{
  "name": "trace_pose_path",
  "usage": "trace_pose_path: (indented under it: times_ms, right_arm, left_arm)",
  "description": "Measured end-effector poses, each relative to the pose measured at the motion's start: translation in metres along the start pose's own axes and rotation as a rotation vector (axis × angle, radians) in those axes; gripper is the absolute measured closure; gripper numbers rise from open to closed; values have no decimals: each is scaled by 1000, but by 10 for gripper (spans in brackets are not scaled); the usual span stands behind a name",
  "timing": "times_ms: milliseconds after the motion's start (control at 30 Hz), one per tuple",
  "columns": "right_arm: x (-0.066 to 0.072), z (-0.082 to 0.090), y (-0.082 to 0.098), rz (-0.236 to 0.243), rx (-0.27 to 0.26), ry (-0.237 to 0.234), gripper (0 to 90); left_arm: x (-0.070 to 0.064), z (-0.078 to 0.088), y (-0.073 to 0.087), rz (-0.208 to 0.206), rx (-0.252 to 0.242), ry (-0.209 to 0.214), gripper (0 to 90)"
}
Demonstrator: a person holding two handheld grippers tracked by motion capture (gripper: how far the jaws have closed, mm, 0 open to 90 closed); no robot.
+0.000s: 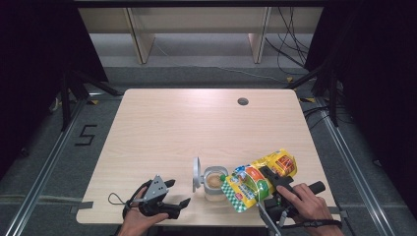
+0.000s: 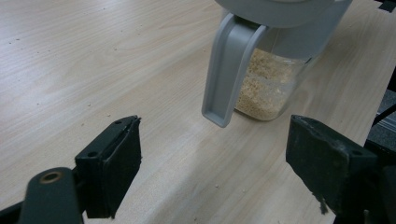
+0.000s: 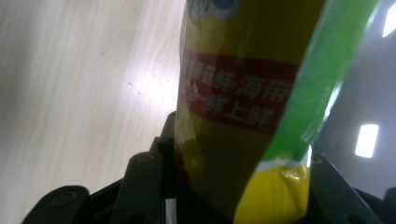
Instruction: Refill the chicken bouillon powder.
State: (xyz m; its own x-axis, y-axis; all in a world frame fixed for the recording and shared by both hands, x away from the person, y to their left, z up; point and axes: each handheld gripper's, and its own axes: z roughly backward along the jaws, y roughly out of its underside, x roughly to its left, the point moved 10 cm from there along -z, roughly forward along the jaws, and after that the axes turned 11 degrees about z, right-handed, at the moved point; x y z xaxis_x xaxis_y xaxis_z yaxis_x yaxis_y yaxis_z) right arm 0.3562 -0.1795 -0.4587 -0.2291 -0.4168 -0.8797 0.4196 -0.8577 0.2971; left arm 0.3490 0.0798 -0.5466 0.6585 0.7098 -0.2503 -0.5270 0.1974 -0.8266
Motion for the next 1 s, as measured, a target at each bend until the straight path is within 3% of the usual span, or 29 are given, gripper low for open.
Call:
trace_pose_path:
  times_ms: [67, 100, 133, 367, 467, 533, 567, 600, 700, 733, 800, 833, 900, 933, 967, 1000]
  right_arm:
    - [2, -2, -1, -14, -16, -5, 616]
    - [5, -3, 0, -40, -15, -13, 617]
    - [10, -3, 1, -103, -24, -16, 617]
    - [10, -5, 1, -125, -71, -24, 619]
    - [14, -5, 3, -194, -90, -31, 621]
    - [12, -5, 4, -184, -96, -22, 622]
    - [20, -7, 4, -267, -114, -42, 623]
    - [20, -8, 4, -247, -121, -44, 624]
    - [23, -9, 6, -263, -135, -48, 625]
    - [29, -9, 4, -354, -151, -58, 627]
    - [28, -10, 5, -343, -160, -57, 628]
    - [32, -10, 4, -389, -174, -70, 629]
    - [27, -14, 6, -337, -203, -46, 632]
    - [32, -13, 6, -417, -204, -58, 634]
    - [27, -14, 7, -371, -223, -41, 638]
    - [33, -15, 6, -494, -241, -56, 644]
  left_arm:
    - [0, 0, 0, -1, 0, 0, 177]
    - [0, 0, 0, -3, 2, 0, 177]
    - [0, 0, 0, -3, 1, 0, 177]
    - [1, 1, 0, -6, 3, -1, 177]
    - [0, 0, 0, 3, -4, 1, 177]
    - [1, 1, 0, -5, 3, -1, 177]
    - [1, 1, 0, -6, 3, -2, 178]
    - [0, 1, 0, 2, 2, -3, 177]
    - [1, 1, 0, 1, 2, -2, 177]
    - [1, 1, 0, -13, 3, -1, 178]
    - [2, 1, -1, -30, 3, 0, 178]
    - [2, 1, -1, -28, 3, 0, 178]
    - [2, 1, -1, -28, 3, -1, 177]
    - [2, 1, -1, -29, 4, -1, 177]
    - [2, 1, -1, -28, 4, -1, 178]
    - [1, 1, -1, -24, -1, 1, 177]
